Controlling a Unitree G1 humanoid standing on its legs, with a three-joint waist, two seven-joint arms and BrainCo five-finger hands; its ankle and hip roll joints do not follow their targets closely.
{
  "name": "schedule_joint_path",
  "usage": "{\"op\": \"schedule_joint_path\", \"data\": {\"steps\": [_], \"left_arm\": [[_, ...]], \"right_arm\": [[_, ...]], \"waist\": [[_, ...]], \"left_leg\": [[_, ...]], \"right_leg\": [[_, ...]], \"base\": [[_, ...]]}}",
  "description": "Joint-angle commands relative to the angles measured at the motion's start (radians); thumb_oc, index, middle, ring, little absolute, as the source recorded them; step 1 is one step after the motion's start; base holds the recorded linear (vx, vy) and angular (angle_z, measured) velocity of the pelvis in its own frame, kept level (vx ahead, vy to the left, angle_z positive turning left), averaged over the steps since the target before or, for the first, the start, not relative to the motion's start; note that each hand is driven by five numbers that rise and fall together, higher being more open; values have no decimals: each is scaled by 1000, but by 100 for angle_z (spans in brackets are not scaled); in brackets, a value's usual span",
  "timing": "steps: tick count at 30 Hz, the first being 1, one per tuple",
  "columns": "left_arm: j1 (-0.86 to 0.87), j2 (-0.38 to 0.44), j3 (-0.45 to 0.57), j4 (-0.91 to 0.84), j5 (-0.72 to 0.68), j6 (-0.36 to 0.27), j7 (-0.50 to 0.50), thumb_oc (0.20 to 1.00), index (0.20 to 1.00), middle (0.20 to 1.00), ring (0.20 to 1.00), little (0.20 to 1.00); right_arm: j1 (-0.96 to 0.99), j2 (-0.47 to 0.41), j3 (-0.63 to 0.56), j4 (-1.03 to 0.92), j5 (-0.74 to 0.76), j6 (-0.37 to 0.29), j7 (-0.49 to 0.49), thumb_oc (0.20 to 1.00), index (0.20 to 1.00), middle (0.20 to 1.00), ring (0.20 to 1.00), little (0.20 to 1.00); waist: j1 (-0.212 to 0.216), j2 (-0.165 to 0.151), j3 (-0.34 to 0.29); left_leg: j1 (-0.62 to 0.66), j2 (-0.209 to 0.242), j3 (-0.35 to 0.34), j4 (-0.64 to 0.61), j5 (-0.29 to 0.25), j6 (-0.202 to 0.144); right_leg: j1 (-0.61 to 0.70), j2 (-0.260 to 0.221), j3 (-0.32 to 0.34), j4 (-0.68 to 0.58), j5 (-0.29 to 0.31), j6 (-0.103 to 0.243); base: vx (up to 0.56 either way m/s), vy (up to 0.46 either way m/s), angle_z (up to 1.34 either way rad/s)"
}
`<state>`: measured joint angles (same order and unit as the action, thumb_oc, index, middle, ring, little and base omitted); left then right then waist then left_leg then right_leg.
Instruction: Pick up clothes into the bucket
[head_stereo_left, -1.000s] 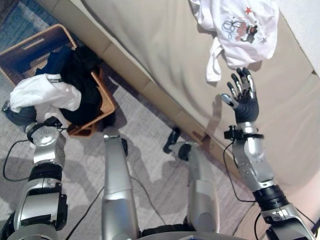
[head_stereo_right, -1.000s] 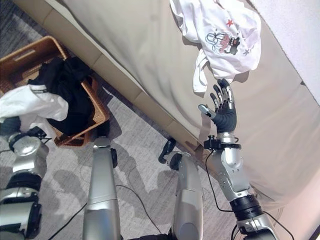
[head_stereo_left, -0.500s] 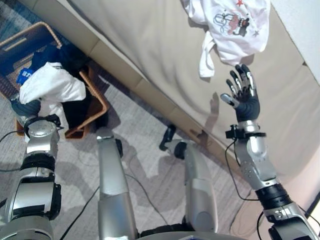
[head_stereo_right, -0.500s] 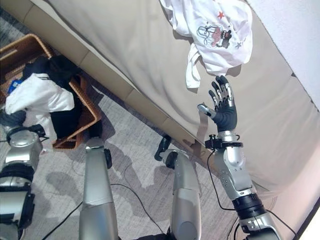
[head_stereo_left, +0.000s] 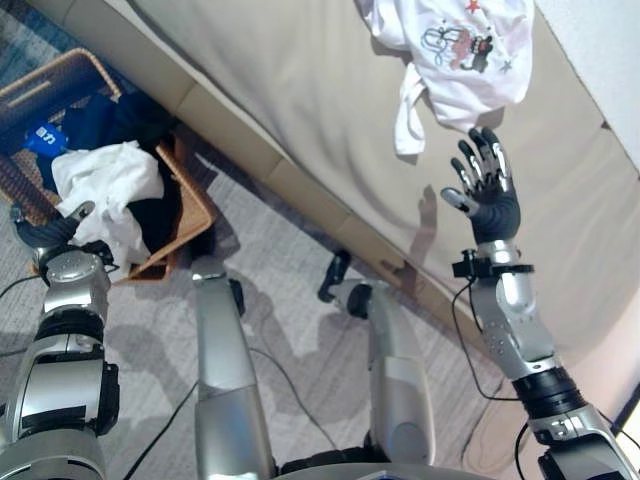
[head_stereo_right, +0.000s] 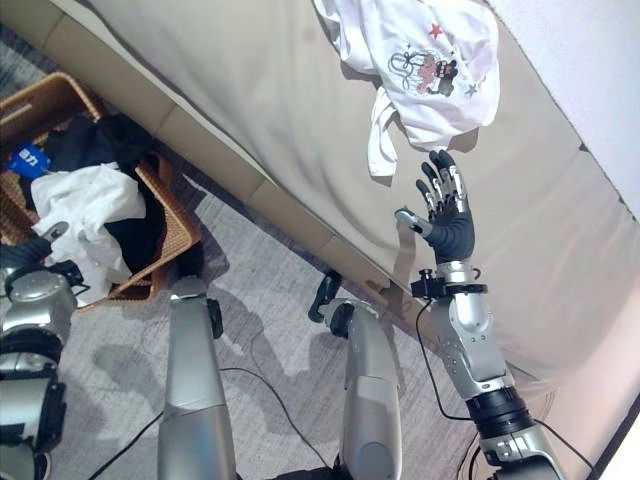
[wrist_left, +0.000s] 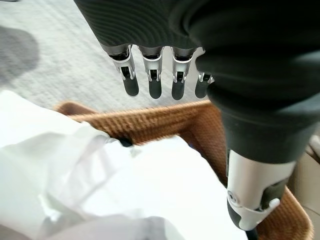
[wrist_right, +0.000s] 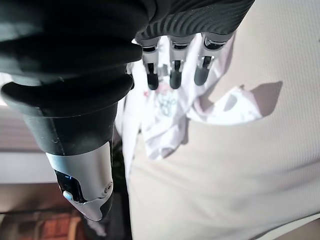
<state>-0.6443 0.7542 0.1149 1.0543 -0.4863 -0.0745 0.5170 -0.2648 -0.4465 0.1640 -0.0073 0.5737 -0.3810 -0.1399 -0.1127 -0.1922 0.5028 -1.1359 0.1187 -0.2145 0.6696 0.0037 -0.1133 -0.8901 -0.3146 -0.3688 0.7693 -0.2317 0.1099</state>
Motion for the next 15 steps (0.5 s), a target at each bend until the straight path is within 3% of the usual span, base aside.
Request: {"op": "schedule_joint_path", "data": {"steps": [1,5,15], "left_arm": [[-13,26,51,42,-98,-27,-34,1000,1000,1000,1000,1000],[10,-49,77,8,-215,-59,-63,1000,1000,1000,1000,1000],[192,-284,20,-315,-234,-148,-71,1000,1000,1000,1000,1000]], "right_arm": [[3,-1,-80,-111,22,-21,-4,1000,1000,1000,1000,1000],[-8,7,-80,-99,12,-11,-22,1000,1000,1000,1000,1000],[-3,28,-112,-45,-72,24,-55,1000,1000,1000,1000,1000]], "waist": [[44,-46,17],[53,-31,17],[85,10,17]], "left_leg": [[39,-7,32,98,-165,85],[86,-6,45,49,-152,81],[260,-14,88,-134,-87,69]], "right_leg": [[41,-24,38,-69,106,88],[79,-27,35,-105,122,88],[226,-35,36,-255,197,98]], "base": [[0,0,0],[0,0,0],[1,-2,1]]}}
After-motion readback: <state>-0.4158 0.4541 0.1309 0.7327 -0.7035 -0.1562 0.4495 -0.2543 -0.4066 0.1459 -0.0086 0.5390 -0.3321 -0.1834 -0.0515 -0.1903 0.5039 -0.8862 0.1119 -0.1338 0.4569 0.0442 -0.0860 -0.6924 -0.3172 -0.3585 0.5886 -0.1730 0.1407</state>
